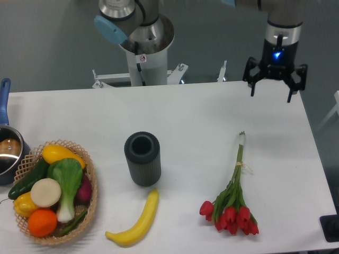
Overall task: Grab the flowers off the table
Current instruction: 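Move the open gripper down toward the red tulip bundle's stems, then lower the gripper around the tulip stems near the string tie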
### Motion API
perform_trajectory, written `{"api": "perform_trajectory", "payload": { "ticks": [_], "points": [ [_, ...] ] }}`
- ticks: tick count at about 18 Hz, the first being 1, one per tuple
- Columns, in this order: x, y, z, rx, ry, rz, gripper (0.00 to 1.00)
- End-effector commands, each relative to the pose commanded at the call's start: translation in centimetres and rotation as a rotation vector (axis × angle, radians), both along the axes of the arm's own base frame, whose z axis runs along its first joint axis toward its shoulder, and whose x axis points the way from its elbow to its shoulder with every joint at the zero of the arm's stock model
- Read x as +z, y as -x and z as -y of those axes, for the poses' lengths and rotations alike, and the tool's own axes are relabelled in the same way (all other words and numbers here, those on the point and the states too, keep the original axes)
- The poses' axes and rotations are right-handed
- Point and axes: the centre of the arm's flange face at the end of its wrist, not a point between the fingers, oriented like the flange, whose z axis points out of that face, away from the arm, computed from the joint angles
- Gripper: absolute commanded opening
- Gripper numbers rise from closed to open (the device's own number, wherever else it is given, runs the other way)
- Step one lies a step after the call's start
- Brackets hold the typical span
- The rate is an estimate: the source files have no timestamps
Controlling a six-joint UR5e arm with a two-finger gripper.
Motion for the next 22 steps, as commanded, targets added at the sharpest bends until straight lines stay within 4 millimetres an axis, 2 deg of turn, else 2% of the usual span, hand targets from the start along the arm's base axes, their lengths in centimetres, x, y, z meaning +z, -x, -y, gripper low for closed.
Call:
{"api": "perform_trajectory", "payload": {
  "ticks": [6,10,12,14,18,22],
  "points": [
    [-4.2,0.1,-3.6,-0.008,-0.001,0.056,1.00],
    [-6.1,0.5,-4.7,0.025,-0.005,0.096,1.00],
    [-8.4,0.6,-6.4,0.003,0.006,0.132,1.00],
    [-9.8,1.2,-8.1,-0.017,0.015,0.147,1.00],
    [-11.9,3.1,-9.0,-0.029,0.023,0.158,1.00],
    [-12.7,2.9,-9.2,-0.031,0.066,0.156,1.00]
  ]
}}
